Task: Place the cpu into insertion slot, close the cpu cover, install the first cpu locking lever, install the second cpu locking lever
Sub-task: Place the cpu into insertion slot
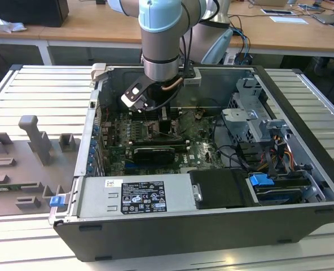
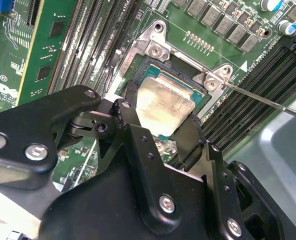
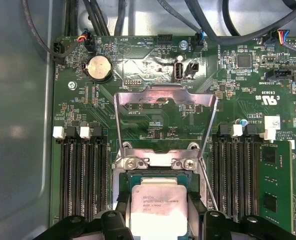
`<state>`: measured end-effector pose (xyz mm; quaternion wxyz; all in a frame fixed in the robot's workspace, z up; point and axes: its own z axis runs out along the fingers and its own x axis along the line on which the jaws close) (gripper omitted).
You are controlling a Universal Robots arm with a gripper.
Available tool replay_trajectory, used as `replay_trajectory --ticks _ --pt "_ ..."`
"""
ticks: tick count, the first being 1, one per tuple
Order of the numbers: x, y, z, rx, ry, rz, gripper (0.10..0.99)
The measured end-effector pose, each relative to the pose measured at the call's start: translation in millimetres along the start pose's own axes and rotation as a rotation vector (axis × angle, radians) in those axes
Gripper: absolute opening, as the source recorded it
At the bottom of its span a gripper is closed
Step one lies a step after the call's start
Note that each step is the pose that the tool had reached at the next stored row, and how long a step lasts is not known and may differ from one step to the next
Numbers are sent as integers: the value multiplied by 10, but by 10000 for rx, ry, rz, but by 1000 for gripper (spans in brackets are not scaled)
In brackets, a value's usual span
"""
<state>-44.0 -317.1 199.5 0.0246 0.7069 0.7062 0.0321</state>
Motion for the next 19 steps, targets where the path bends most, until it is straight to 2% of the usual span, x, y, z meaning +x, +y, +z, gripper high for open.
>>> replay_trajectory --ticks 9,10,16,17,18,19 --pt "0 0 3 0 -1 0 553" --pt "0 0 3 0 -1 0 616" --pt "0 0 3 0 -1 0 616" --pt "-1 0 2 1 -5 0 600" --pt "0 0 2 1 -3 0 533" --pt "0 0 2 1 -2 0 533"
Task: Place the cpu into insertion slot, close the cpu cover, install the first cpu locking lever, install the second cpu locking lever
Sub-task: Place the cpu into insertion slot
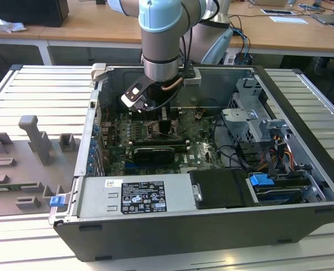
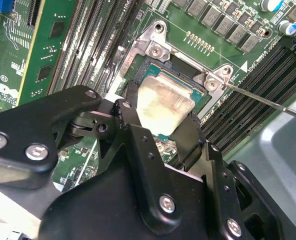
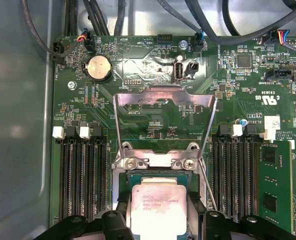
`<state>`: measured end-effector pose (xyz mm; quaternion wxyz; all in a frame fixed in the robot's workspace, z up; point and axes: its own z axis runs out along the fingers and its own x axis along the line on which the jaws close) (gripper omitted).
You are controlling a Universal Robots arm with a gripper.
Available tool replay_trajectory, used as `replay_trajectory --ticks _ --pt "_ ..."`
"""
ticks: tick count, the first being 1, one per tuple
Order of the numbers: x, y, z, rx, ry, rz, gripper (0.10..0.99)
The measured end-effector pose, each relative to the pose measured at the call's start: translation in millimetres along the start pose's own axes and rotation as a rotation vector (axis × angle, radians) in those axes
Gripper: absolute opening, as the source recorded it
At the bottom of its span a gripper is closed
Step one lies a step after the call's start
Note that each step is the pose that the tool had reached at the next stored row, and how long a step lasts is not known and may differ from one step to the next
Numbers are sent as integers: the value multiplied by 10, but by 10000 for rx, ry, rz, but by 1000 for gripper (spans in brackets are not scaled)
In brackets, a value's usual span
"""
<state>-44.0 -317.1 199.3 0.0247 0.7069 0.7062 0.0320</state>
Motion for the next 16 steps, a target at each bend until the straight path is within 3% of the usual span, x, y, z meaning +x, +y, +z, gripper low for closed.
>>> replay_trajectory --ticks 5,6,16 --pt "1 0 1 -2 3 0 545" --pt "0 0 0 -1 1 -1 612" --pt "1 4 -54 -1 1 0 612"
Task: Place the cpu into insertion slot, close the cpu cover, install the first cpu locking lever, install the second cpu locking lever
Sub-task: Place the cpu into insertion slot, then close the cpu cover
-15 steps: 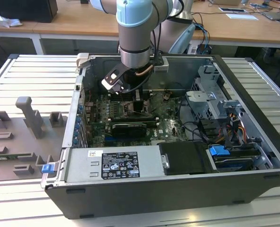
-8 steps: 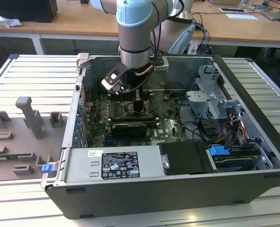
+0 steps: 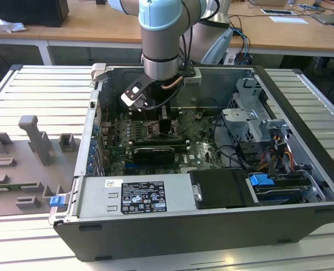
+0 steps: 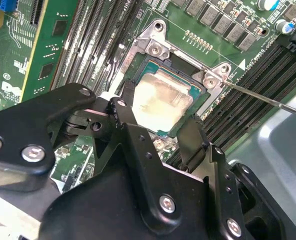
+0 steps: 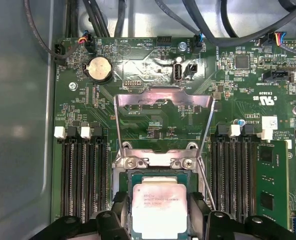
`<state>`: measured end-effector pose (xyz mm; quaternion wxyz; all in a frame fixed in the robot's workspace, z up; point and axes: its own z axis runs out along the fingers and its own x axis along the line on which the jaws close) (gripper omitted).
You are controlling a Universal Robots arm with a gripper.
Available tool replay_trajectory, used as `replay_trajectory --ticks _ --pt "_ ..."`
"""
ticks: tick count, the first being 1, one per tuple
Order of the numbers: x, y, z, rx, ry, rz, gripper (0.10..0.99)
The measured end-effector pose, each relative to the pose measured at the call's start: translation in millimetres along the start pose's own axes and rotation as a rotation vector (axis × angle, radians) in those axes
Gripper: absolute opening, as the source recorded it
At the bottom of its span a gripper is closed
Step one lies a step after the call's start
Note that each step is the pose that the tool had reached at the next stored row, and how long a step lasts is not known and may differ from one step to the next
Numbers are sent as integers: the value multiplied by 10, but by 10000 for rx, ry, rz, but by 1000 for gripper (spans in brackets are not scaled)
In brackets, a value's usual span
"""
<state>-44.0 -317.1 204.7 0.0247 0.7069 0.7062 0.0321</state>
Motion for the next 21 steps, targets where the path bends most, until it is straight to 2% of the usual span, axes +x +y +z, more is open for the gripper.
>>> replay_trajectory --ticks 2,3,4,7,8,10,21 --pt "1 3 -43 8 0 0 592" --pt "1 4 -51 15 0 0 529" --pt "1 5 -53 19 1 0 529" --pt "-1 5 -62 27 0 0 345" --pt "-2 6 -66 30 -2 0 224" --pt "-2 6 -70 32 -4 0 106" --pt "-2 7 -90 33 -7 -1 106"
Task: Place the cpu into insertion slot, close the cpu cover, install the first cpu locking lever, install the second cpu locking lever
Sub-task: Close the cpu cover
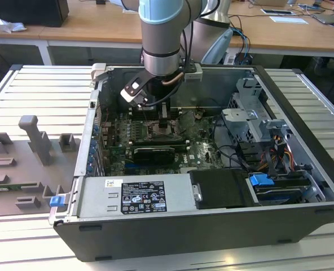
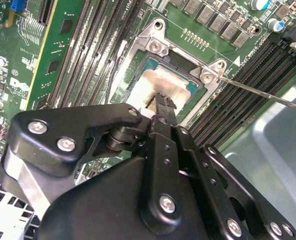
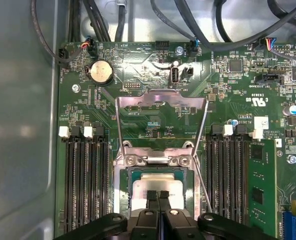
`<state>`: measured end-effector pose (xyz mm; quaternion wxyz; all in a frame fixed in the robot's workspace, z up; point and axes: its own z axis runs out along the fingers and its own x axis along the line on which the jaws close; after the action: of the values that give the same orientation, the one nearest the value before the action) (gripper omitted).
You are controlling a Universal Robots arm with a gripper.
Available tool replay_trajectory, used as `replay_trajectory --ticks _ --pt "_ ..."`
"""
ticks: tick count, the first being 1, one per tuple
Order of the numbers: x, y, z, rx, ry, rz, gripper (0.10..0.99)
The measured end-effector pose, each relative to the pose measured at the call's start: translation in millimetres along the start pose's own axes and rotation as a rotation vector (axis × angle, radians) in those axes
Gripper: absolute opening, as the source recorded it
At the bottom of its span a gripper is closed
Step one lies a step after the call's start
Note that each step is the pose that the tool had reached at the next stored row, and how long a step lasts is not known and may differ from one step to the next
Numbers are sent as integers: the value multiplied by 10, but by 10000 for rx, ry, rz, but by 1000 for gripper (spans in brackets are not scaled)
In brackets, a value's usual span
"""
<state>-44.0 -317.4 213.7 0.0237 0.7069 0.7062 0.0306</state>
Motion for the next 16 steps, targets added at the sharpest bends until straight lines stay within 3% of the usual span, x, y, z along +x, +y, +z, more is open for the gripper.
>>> replay_trajectory --ticks 7,10,12,14,15,16 --pt "1 13 -68 56 2 2 106" --pt "2 19 -141 85 1 2 106" --pt "3 34 -325 87 1 1 106" --pt "5 41 -424 87 2 2 106" --pt "6 51 -549 88 1 1 106" --pt "6 63 -580 90 3 -1 106"
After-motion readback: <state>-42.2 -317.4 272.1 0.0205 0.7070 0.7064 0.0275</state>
